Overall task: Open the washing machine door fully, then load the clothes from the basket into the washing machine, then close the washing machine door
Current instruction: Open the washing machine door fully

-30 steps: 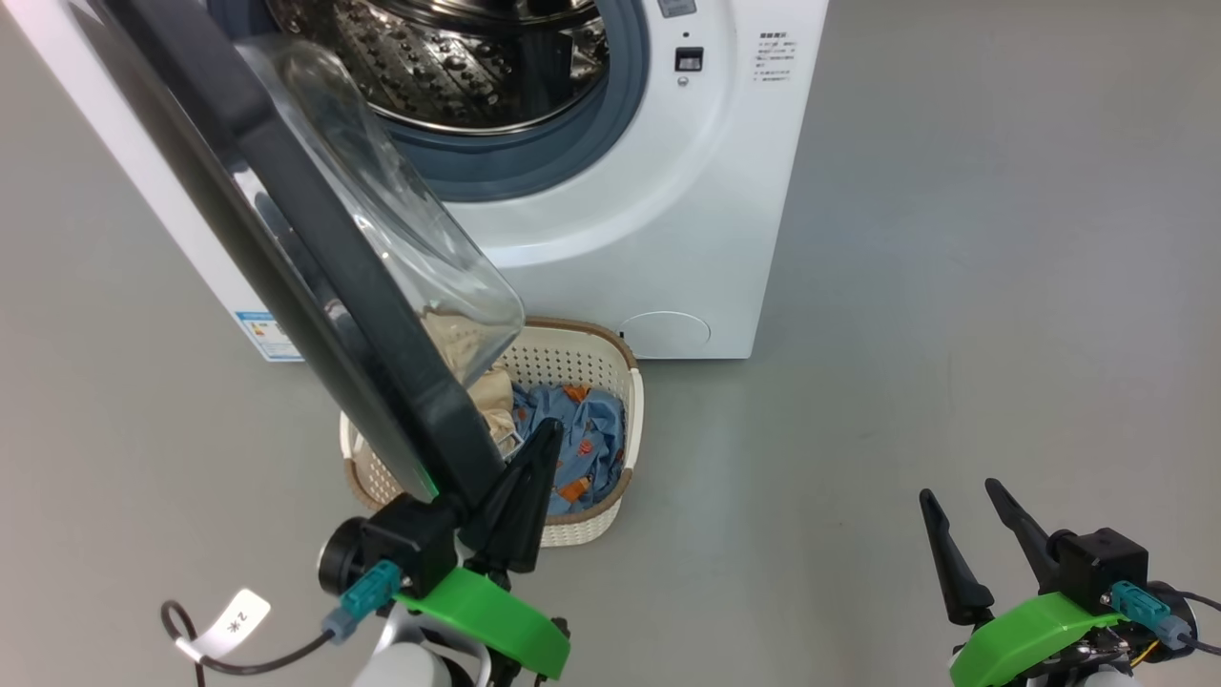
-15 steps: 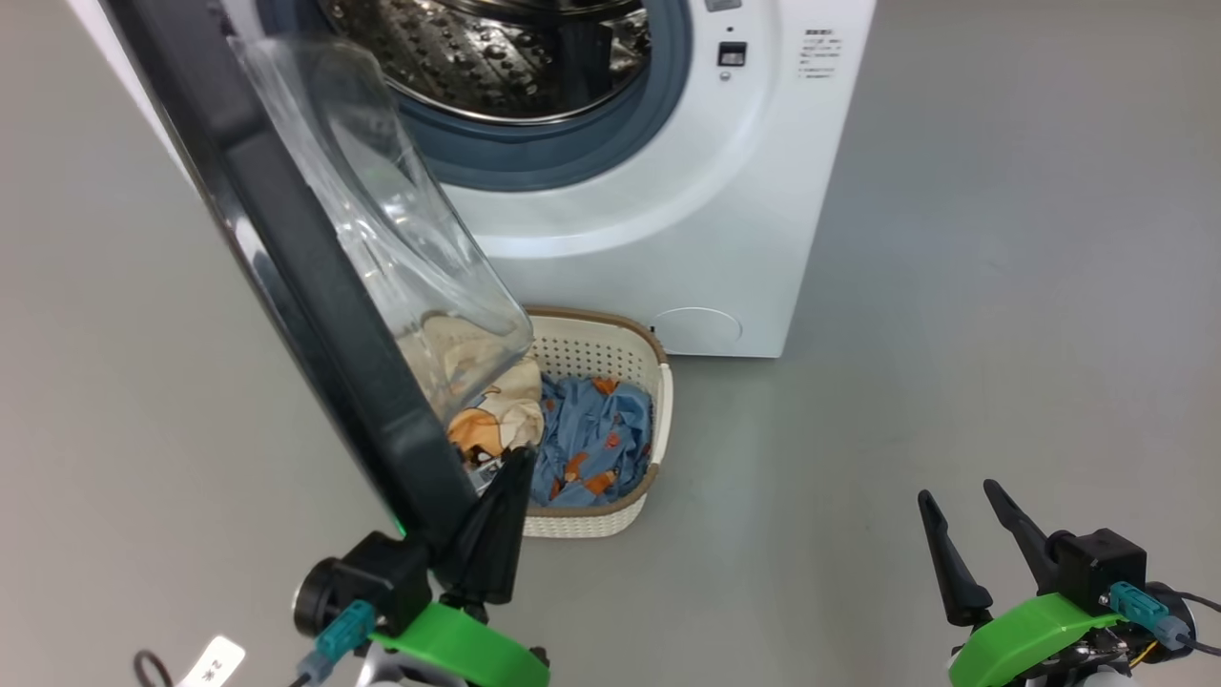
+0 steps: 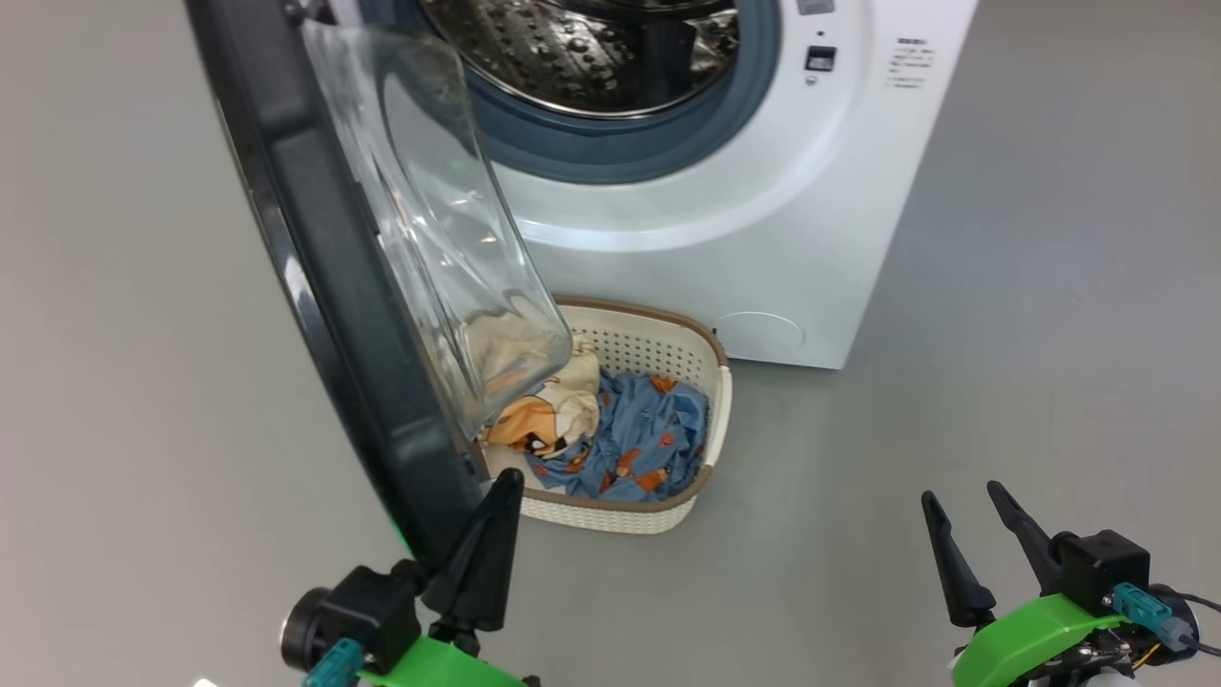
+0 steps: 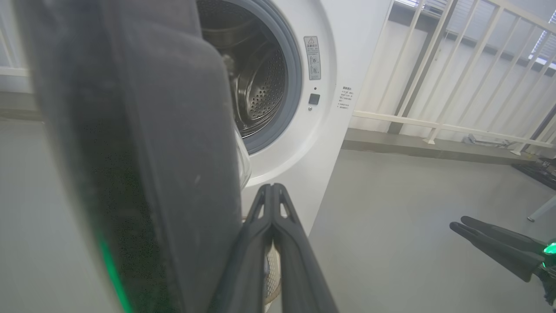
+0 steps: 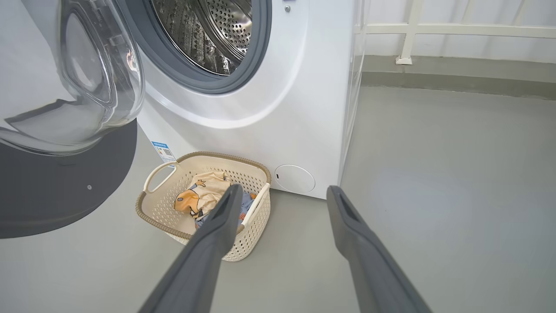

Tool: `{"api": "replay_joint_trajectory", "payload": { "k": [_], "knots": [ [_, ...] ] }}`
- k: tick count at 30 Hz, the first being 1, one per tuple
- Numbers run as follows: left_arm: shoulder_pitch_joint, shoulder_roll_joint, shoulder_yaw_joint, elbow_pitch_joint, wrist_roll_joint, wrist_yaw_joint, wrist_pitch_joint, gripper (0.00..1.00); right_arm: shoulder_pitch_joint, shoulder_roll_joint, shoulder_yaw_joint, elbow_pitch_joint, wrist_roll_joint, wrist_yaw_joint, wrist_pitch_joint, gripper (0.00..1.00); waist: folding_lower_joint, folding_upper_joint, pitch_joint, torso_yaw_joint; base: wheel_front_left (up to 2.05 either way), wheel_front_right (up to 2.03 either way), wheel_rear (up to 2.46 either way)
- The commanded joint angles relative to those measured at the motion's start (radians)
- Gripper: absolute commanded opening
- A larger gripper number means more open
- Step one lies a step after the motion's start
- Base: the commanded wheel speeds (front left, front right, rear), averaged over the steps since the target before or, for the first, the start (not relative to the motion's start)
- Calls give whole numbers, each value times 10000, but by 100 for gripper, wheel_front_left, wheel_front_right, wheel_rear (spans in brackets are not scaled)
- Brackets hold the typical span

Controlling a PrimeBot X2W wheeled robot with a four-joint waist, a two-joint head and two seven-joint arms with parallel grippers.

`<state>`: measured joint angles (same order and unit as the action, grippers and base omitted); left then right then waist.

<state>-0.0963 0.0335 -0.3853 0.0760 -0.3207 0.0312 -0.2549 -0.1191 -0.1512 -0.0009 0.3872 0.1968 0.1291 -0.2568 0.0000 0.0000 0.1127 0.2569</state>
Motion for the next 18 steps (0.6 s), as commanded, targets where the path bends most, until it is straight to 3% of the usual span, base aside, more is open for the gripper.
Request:
{"api": "replay_joint_trajectory", "payload": {
  "k": [1,18],
  "knots": [
    [-105,272,687,-132,-46,251,-33,0,-26,-57,228,-179,194,16,-49,100,0,0,-60,215,0,0,0],
    [143,555,2266,210,-577,797,-64,0,76,-133,173,-271,128,16,-49,100,0,0,-222,955,0,0,0]
  ]
}}
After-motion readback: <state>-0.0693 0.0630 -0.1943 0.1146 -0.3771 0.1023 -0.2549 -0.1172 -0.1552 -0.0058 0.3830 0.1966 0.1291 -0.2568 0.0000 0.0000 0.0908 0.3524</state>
